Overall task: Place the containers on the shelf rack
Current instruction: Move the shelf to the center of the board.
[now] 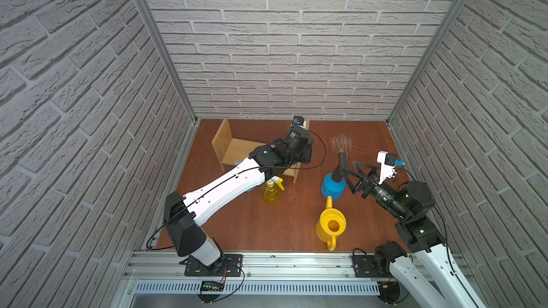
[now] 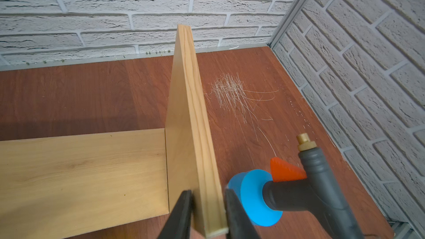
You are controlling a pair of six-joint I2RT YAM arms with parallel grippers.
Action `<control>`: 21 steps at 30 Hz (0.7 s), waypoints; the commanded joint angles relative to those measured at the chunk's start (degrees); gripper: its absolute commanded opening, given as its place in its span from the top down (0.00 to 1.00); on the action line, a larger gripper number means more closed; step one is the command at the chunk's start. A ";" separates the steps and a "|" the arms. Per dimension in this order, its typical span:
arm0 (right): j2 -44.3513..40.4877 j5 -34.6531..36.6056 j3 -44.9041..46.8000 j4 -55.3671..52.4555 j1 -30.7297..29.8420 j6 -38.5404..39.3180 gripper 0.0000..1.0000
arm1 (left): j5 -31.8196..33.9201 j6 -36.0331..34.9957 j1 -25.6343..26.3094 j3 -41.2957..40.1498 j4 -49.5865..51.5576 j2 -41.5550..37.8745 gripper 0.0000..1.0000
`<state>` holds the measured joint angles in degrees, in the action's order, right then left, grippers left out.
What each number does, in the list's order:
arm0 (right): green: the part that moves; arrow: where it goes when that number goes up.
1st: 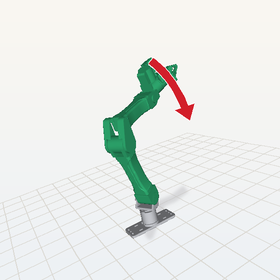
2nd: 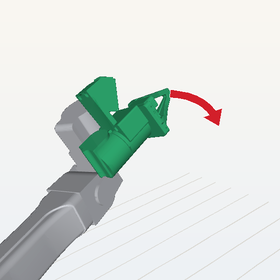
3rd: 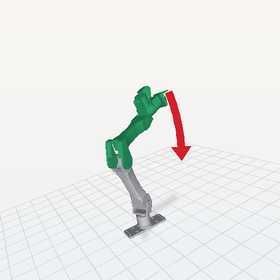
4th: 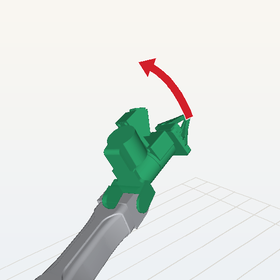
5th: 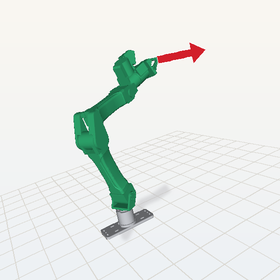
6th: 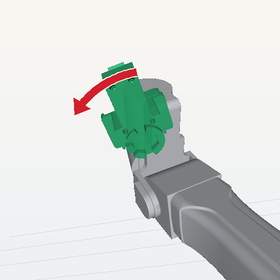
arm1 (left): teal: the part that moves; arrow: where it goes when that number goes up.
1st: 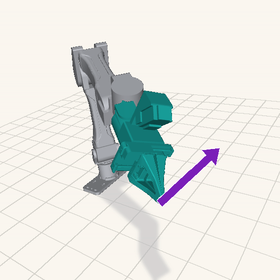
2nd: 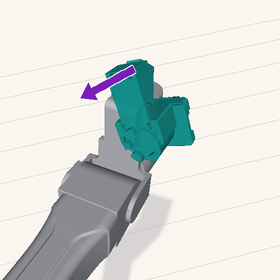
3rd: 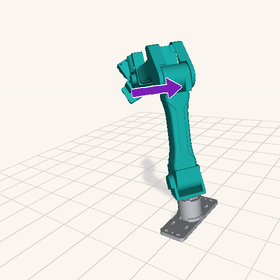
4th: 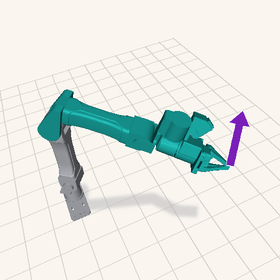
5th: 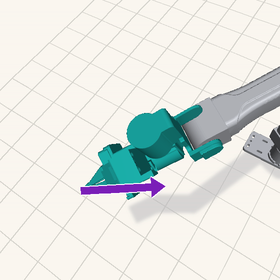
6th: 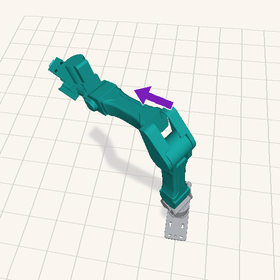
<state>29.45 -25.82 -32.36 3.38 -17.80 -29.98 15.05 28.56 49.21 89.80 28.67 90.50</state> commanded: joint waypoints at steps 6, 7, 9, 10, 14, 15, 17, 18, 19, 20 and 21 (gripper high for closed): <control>-1.59 2.72 0.63 1.20 -0.65 1.43 0.01 | -3.49 0.01 2.28 6.90 -1.53 6.31 0.71; -1.85 3.21 0.67 0.88 -0.65 1.56 0.01 | -3.56 0.01 2.27 7.73 -1.82 7.12 0.71; -2.54 4.28 0.62 0.18 -0.65 1.83 0.01 | -4.52 0.17 2.21 9.45 -2.18 8.77 0.71; -2.98 4.86 0.55 -0.22 -0.65 1.93 0.01 | -5.14 0.46 2.22 10.34 -2.21 9.83 0.71; -5.81 11.01 0.18 -4.56 -0.65 2.85 0.01 | -7.81 2.40 2.29 15.79 -1.95 14.71 0.71; -6.64 13.71 0.04 -5.99 -0.72 3.09 0.01 | -8.29 2.72 2.29 17.09 -1.90 16.01 0.71; -8.85 18.70 -0.11 -8.92 -0.66 3.41 0.01 | -9.25 3.28 2.51 20.16 -1.55 18.65 0.71; -9.77 20.64 -0.10 -9.84 -0.65 3.50 0.01 | -9.54 3.36 2.65 21.64 -1.18 20.01 0.71; -10.80 22.34 -0.01 -10.30 -0.65 3.56 0.01 | -9.78 3.43 2.78 23.50 -0.66 21.38 0.71; -11.68 23.29 0.14 -10.67 -0.65 3.56 0.01 | -10.14 3.43 2.94 25.23 -0.03 22.58 0.71; -12.56 23.89 0.33 -10.70 -0.62 3.60 0.01 | -10.33 3.41 3.05 26.75 0.48 23.56 0.71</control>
<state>18.87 -8.47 -32.23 -5.74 -18.04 -27.49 11.51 30.26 50.92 113.71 30.22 110.83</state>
